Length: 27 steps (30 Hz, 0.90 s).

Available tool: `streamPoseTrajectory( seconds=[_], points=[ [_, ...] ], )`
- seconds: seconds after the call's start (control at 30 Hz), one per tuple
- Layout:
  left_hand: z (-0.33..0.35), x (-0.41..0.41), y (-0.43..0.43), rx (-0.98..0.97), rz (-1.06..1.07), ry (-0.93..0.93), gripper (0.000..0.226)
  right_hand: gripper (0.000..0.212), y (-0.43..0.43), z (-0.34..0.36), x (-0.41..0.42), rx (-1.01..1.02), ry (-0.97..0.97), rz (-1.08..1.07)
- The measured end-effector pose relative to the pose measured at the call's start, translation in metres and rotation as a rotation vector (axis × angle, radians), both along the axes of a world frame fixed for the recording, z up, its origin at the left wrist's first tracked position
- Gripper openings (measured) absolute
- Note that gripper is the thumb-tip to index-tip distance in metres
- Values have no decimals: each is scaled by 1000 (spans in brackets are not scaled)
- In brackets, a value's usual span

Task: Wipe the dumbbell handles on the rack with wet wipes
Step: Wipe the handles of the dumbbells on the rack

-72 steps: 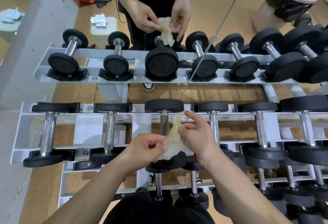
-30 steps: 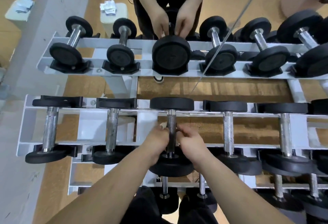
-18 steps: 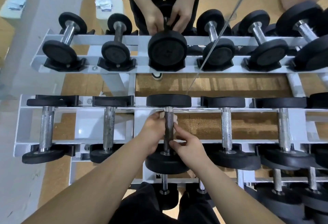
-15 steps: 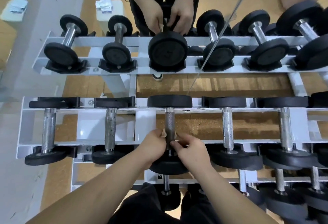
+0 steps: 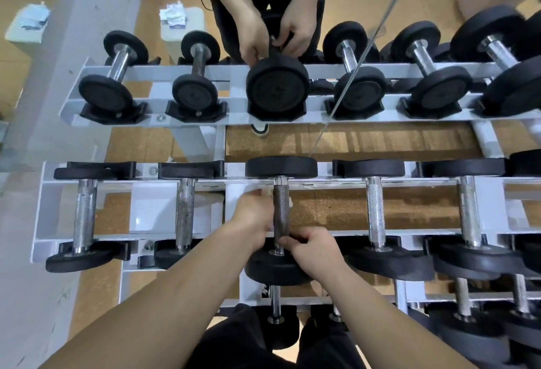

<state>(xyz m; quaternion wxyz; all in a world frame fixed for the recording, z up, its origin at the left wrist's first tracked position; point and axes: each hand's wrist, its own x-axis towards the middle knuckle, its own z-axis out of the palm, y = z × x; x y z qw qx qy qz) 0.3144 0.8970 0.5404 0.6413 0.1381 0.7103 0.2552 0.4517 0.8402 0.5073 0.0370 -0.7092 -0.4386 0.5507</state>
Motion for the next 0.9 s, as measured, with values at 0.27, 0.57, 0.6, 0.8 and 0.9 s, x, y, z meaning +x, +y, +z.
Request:
streamPoseTrajectory(
  seconds=[0.27, 0.57, 0.6, 0.8, 0.9],
  points=[
    [-11, -2, -46, 196, -360, 262, 33, 12, -3, -6, 3, 27, 5, -29],
    [-2, -2, -42, 202, -480, 381, 28, 14, -4, -9, 1, 44, 16, -48],
    [1, -5, -53, 175, -525, 311, 28, 15, -4, -9, 0, 48, 13, -53],
    [2, -1, -11, 252, -132, 236, 26, 15, -7, -8, -2, 34, 38, -102],
    [-5, 0, -43, 172, -297, 204, 23, 14, -7, -10, 0, 46, 41, -115]
  ],
)
